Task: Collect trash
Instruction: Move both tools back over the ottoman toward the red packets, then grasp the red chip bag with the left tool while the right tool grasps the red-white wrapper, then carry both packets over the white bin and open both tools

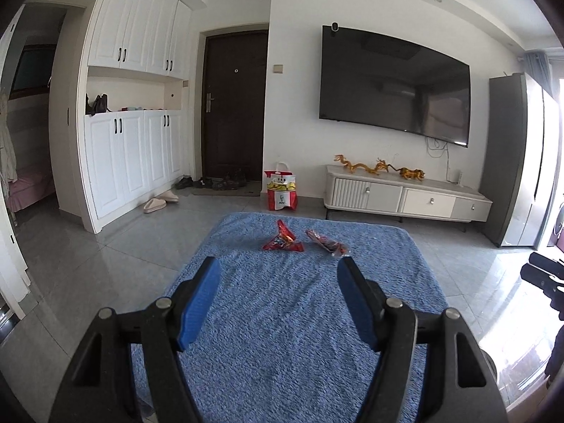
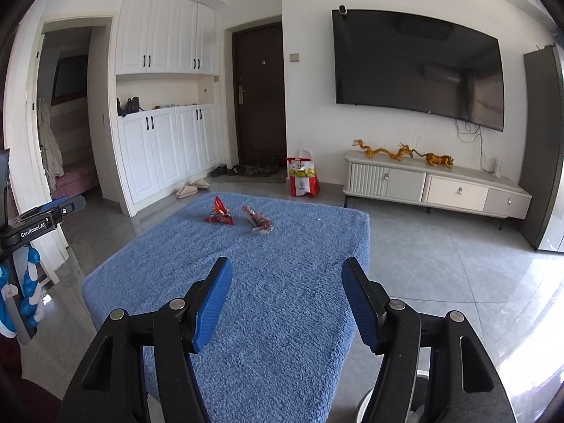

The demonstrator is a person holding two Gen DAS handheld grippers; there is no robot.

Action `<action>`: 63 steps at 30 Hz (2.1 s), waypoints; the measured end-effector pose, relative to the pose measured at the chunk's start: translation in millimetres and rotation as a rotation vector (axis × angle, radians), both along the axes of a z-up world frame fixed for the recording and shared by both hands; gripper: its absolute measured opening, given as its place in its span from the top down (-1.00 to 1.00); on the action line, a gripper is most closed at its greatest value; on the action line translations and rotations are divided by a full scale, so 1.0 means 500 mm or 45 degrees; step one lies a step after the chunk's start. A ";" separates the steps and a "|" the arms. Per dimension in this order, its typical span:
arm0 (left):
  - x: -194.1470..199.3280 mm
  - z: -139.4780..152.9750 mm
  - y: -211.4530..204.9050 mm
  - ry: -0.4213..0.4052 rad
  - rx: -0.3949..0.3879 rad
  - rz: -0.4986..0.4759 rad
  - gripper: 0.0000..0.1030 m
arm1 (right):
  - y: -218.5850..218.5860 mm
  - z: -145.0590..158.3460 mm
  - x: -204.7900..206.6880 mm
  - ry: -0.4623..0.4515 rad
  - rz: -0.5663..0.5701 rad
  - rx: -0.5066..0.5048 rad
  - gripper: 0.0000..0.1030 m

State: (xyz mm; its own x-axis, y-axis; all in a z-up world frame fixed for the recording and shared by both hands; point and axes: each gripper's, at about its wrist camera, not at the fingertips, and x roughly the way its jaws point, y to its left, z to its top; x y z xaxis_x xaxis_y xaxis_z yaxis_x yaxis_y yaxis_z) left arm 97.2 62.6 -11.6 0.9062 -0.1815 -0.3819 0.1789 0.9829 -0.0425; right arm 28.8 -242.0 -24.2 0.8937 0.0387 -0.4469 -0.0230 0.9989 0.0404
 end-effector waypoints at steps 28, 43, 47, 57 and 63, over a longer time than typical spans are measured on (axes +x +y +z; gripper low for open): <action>0.719 -0.276 -0.119 0.490 0.040 -0.244 -0.31 | 0.064 -0.247 0.735 0.360 0.320 0.068 -0.24; 0.783 -0.358 -0.102 0.609 0.021 -0.196 0.26 | 0.116 -0.337 0.867 0.531 0.415 -0.006 0.12; 0.766 -0.348 -0.091 0.617 -0.015 -0.202 0.66 | 0.126 -0.330 0.843 0.522 0.418 -0.031 0.72; 0.619 -0.288 -0.066 0.584 -0.089 -0.229 0.79 | 0.112 -0.247 0.664 0.418 0.374 0.028 0.74; 0.489 -0.211 -0.057 0.507 -0.092 -0.269 0.80 | 0.072 -0.168 0.503 0.319 0.311 0.052 0.74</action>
